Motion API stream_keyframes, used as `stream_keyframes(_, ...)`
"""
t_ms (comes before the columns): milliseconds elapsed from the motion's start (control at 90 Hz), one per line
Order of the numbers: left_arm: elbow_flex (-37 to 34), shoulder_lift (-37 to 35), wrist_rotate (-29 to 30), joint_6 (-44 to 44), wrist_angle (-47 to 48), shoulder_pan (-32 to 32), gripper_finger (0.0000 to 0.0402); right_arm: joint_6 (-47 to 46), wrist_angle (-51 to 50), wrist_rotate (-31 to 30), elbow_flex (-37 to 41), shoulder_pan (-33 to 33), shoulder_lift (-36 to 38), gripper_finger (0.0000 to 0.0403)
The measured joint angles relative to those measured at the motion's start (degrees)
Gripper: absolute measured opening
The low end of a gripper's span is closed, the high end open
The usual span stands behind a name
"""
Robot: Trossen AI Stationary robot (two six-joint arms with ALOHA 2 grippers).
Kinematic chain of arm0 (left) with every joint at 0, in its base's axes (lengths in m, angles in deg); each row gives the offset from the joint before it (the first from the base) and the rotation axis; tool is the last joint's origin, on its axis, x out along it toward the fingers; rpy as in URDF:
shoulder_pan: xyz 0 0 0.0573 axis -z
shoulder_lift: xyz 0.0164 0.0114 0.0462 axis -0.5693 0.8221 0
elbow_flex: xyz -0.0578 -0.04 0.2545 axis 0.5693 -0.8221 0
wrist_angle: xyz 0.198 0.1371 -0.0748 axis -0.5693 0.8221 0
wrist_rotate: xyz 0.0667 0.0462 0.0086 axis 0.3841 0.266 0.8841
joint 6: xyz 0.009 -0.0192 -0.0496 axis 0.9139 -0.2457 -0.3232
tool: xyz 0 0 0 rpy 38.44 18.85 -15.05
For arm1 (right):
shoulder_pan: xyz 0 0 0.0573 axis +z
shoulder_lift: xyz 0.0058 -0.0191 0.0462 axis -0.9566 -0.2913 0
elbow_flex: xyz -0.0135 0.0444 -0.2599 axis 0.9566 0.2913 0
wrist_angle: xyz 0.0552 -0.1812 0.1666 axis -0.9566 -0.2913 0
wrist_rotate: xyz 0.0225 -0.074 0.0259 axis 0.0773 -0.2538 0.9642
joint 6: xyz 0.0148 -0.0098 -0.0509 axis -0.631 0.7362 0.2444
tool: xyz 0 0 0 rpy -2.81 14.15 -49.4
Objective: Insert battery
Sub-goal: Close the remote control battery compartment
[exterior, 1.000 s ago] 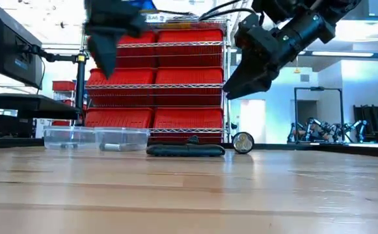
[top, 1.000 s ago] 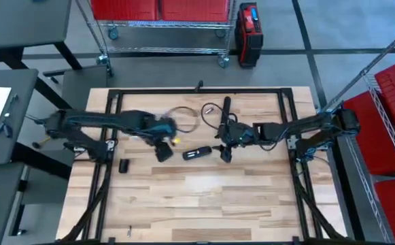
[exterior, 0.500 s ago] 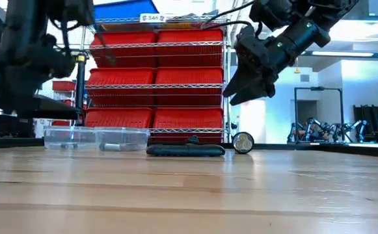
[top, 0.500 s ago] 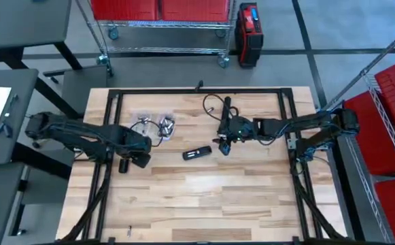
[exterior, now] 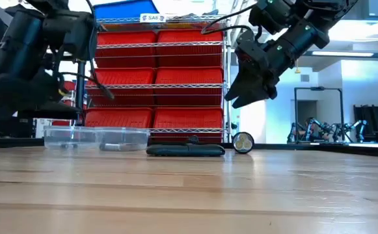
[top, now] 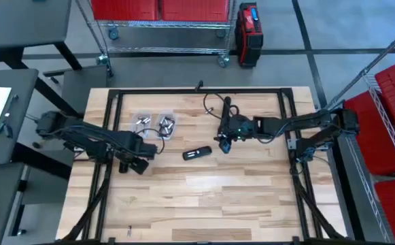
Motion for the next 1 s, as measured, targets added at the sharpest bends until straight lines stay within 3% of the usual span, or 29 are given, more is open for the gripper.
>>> stream_keyframes(344,-5.11,5.72,-1.82,-4.71,-6.89,4.59,0.0165,0.04,0.03,0.00,0.00,-0.04,0.00,0.0228)
stream_keyframes(611,-4.89,6.19,-2.32,-0.13,-9.06,4.82,0.0014,0.13,0.02,0.00,0.00,-0.04,0.00,0.0228)
stream_keyframes(822,2.63,3.90,-1.97,6.37,-10.39,4.63,0.0001,0.07,-0.13,0.01,0.00,0.01,0.00,0.0228)
stream_keyframes(1000,11.85,0.32,-3.94,18.34,-8.87,2.75,0.0000,-0.03,-0.37,0.13,0.00,0.01,0.00,0.0228)
